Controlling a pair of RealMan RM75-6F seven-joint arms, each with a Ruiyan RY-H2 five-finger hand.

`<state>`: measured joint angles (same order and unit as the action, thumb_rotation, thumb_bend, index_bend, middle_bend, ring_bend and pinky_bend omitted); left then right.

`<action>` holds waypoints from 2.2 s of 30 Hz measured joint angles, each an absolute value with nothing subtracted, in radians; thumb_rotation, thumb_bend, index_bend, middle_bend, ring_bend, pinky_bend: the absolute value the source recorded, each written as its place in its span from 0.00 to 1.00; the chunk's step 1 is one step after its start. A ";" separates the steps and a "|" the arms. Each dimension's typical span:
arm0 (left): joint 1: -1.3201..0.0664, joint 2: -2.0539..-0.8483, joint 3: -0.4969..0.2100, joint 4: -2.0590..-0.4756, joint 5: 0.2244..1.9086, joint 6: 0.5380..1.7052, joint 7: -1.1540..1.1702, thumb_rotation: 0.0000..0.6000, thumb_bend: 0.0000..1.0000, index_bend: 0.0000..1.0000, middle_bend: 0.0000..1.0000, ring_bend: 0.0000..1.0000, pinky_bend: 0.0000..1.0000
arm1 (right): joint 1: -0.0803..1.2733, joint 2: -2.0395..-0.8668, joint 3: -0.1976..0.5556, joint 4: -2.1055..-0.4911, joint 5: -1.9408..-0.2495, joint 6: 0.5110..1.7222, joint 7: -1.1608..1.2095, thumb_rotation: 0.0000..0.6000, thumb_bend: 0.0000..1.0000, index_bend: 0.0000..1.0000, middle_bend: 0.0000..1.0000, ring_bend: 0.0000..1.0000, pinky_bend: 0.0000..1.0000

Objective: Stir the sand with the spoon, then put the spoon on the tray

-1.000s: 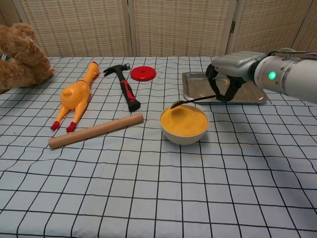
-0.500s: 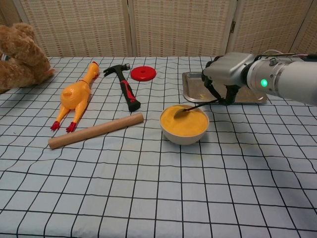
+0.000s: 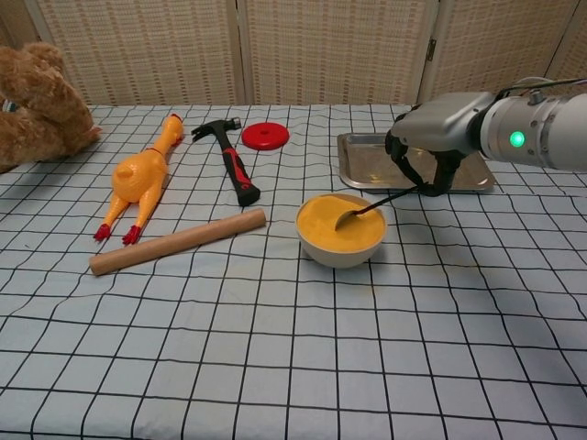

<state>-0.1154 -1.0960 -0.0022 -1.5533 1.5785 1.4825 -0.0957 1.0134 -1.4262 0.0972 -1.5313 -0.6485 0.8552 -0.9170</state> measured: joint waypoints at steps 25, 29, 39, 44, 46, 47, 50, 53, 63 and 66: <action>-0.112 -1.090 -0.003 -1.552 1.580 1.490 -0.107 1.00 0.45 0.00 0.00 0.00 0.18 | 0.964 -1.616 0.102 -1.322 -0.889 0.960 -0.793 1.00 0.88 0.87 0.16 0.00 0.00; -0.113 -1.091 -0.001 -1.550 1.581 1.488 -0.107 1.00 0.45 0.00 0.00 0.00 0.18 | 0.966 -1.597 0.094 -1.345 -0.862 0.949 -0.840 1.00 0.88 0.87 0.16 0.00 0.00; -0.113 -1.093 -0.001 -1.553 1.582 1.487 -0.100 1.00 0.45 0.00 0.00 0.00 0.18 | 0.973 -1.503 0.073 -1.461 -0.775 0.908 -0.901 1.00 0.88 0.88 0.16 0.00 0.00; -0.113 -1.094 0.001 -1.556 1.585 1.488 -0.092 1.00 0.45 0.00 0.00 0.00 0.18 | 0.965 -1.465 0.076 -1.499 -0.773 0.914 -0.864 1.00 0.88 0.88 0.16 0.00 0.00; -0.113 -1.095 0.001 -1.557 1.586 1.488 -0.090 1.00 0.45 0.00 0.00 0.00 0.18 | 0.960 -1.465 0.078 -1.499 -0.789 0.928 -0.848 1.00 0.88 0.88 0.16 0.00 0.00; -0.113 -1.095 0.001 -1.558 1.586 1.489 -0.089 1.00 0.45 0.00 0.00 0.00 0.18 | 0.955 -1.465 0.079 -1.497 -0.804 0.938 -0.836 1.00 0.88 0.88 0.17 0.00 0.00; -0.112 -1.095 0.000 -1.559 1.585 1.490 -0.087 1.00 0.45 0.00 0.00 0.00 0.18 | 0.939 -1.469 0.082 -1.488 -0.857 0.964 -0.791 1.00 0.88 0.88 0.17 0.00 0.00; -0.112 -1.094 0.000 -1.558 1.583 1.489 -0.088 1.00 0.45 0.00 0.00 0.00 0.18 | 0.923 -1.466 0.083 -1.486 -0.902 0.980 -0.745 1.00 0.88 0.89 0.17 0.00 0.00; -0.115 -1.097 0.001 -1.562 1.583 1.482 -0.082 1.00 0.45 0.00 0.00 0.00 0.18 | 0.879 -1.396 0.070 -1.549 -0.947 0.947 -0.652 1.00 0.88 0.90 0.17 0.00 0.00; -0.116 -1.097 0.001 -1.559 1.582 1.480 -0.084 1.00 0.45 0.00 0.00 0.00 0.18 | 0.882 -1.388 0.066 -1.563 -0.919 0.923 -0.660 1.00 0.88 0.90 0.17 0.00 0.00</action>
<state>-0.1160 -1.0969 0.0010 -1.5595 1.5819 1.4801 -0.0835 0.8819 -1.3884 0.0661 -1.5626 -0.9193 0.9226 -0.6598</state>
